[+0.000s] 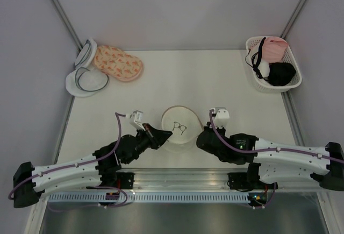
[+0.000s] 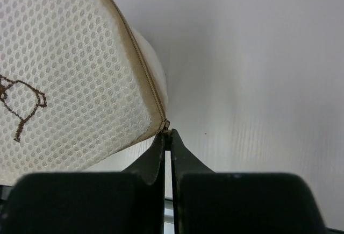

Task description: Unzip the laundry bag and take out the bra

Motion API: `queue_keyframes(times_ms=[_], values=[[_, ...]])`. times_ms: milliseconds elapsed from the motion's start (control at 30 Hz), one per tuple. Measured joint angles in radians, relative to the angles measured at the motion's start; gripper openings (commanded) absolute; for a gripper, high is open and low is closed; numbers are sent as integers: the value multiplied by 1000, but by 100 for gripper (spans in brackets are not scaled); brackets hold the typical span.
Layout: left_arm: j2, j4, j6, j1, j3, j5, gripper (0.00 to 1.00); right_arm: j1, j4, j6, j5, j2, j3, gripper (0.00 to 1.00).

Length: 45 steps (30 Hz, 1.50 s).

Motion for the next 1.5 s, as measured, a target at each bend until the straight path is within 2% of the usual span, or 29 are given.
queue_keyframes(times_ms=[200,400,500,533,567,600,633,767,1067,1333,1367,1467,1500], values=[[81,-68,169,25,104,120,2,0,-56,8,10,-16,0,1],[310,-16,265,165,225,229,2,-10,-82,-30,27,-62,-12,0],[405,8,277,219,248,249,48,-13,-61,-65,14,-85,-26,0],[434,14,287,233,255,246,78,-13,-52,-78,7,-93,-33,0],[457,23,295,245,259,243,90,-13,-40,-89,-3,-103,-41,0],[476,28,299,257,262,240,97,-14,-29,-101,-12,-109,-49,0],[489,27,298,266,266,237,100,-15,-15,-111,-23,-114,-56,0],[484,3,264,280,269,217,100,-15,41,-137,-66,-100,-75,0],[306,11,-8,228,161,255,100,-16,331,-232,-275,-57,-171,0],[403,75,-216,157,117,348,99,-16,491,-283,-339,-71,-181,0],[413,81,-232,147,117,348,96,-16,503,-288,-345,-71,-181,0],[430,120,-270,132,115,343,64,-16,540,-299,-368,-68,-181,0],[430,132,-279,132,115,334,31,-16,549,-305,-378,-65,-181,0]])
